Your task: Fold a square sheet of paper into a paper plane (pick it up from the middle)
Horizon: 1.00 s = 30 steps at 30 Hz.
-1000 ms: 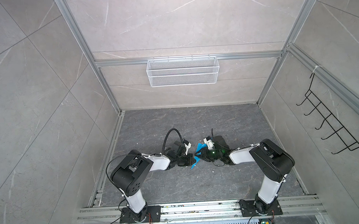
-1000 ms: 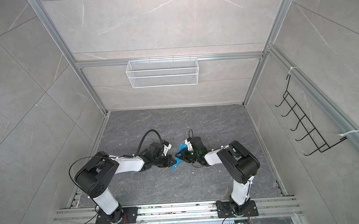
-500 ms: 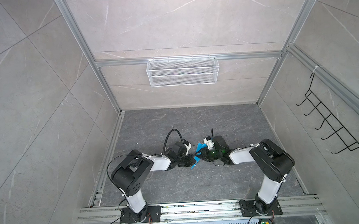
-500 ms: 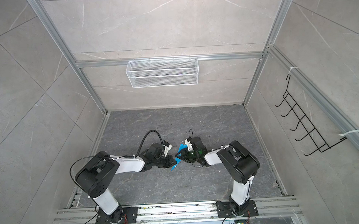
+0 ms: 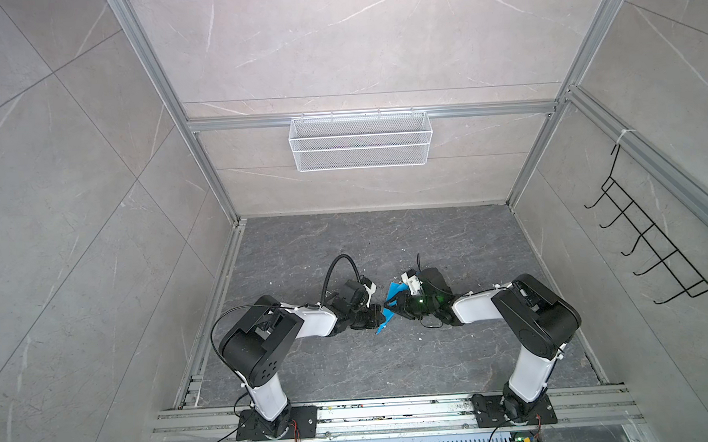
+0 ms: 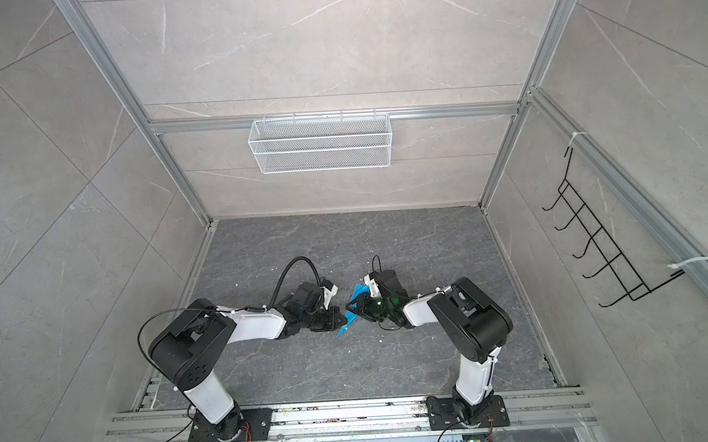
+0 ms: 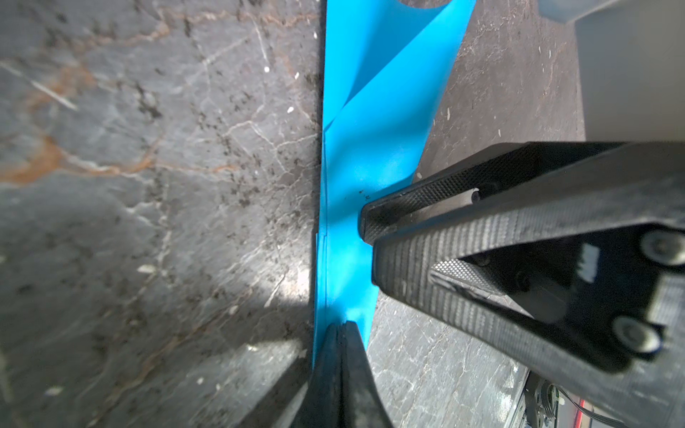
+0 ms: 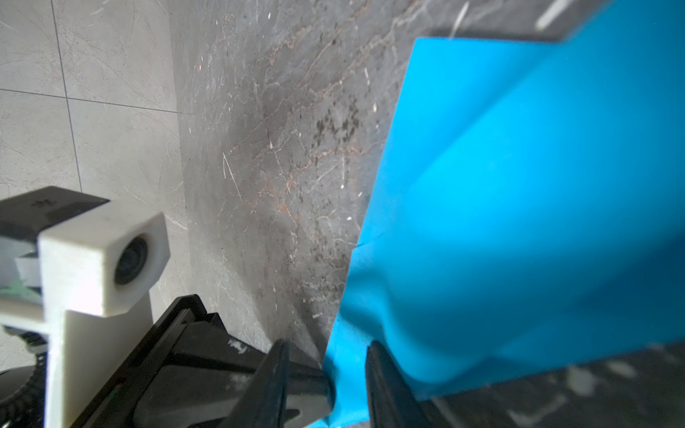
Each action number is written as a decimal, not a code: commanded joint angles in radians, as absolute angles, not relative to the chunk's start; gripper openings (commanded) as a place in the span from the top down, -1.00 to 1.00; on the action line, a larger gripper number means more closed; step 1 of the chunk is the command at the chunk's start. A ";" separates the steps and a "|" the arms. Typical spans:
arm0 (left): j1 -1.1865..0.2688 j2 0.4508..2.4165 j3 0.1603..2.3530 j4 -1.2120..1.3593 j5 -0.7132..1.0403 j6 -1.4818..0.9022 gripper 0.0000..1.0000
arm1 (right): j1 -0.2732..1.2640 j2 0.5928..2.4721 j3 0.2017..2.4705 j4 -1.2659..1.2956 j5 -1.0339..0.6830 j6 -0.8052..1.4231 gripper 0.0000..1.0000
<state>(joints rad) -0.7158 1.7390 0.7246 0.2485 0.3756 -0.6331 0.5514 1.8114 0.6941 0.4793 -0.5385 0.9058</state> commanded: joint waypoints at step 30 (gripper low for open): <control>-0.739 1.736 0.707 0.055 0.190 -0.672 1.00 | 0.473 1.817 0.802 0.330 -0.627 0.672 0.47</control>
<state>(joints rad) -0.7395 1.7241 0.7311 0.2119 0.2817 -0.6559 0.4831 1.7920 0.7662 0.3599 -0.5953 0.7242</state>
